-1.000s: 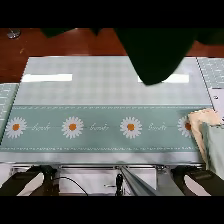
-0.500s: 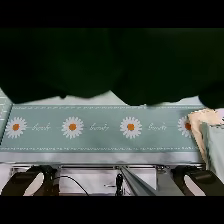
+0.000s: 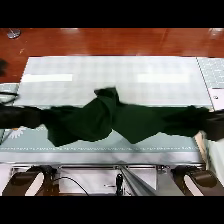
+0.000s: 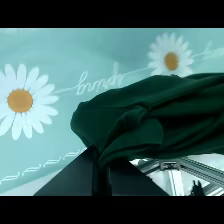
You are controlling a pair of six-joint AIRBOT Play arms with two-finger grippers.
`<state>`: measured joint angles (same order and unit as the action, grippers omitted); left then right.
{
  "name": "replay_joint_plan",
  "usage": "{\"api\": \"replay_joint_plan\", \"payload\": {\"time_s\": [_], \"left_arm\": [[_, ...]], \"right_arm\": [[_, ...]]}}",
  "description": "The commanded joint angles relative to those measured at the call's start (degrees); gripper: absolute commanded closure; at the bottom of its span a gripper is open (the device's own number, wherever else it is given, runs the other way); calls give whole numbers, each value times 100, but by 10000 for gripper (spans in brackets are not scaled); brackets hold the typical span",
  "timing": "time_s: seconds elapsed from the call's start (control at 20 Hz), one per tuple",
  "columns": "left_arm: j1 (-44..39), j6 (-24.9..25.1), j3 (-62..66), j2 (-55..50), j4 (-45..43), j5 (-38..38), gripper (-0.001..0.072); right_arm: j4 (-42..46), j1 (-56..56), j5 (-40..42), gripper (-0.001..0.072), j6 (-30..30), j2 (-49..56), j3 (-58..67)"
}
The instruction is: Fold the shirts.
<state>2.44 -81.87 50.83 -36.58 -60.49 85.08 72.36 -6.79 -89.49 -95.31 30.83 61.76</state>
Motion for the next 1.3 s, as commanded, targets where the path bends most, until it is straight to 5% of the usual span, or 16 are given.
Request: {"api": "replay_joint_plan", "payload": {"time_s": [0.0,0.25,0.4,0.45,0.5,0.55,0.6,0.75,0.85,1.0,1.25], "left_arm": [[4,413,-1027,-686,28,-1078,672],[4,428,-638,-2468,330,-2503,672],[2,426,-254,-3314,669,-2662,671],[-2,424,-111,-3523,750,-2625,619],[-15,417,31,-3681,789,-2562,364],[-24,413,186,-3786,765,-2321,0],[24,391,450,-3877,507,-1954,3],[435,-321,1233,-3842,-1034,-911,3],[901,-356,1196,-3560,-1294,-678,4],[1314,-122,146,-2986,-343,-791,4],[680,780,-2363,-2555,1794,-1423,4]], "right_arm": [[98,2,1462,692,-72,273,-1515],[57,2,3517,692,-92,2052,-1703],[-422,2,4256,691,-90,3220,-1436],[-605,2,4291,691,-55,3574,-1233],[-710,2,4286,630,-48,3873,-1012],[-804,13,4227,308,4,4131,-756],[-763,68,4004,84,219,4347,-413],[-442,837,2546,78,544,4454,649],[-195,1648,1908,78,870,4124,769],[122,2809,1937,80,1008,3316,-136],[-1537,3512,2924,81,1683,1932,-2975]]}}
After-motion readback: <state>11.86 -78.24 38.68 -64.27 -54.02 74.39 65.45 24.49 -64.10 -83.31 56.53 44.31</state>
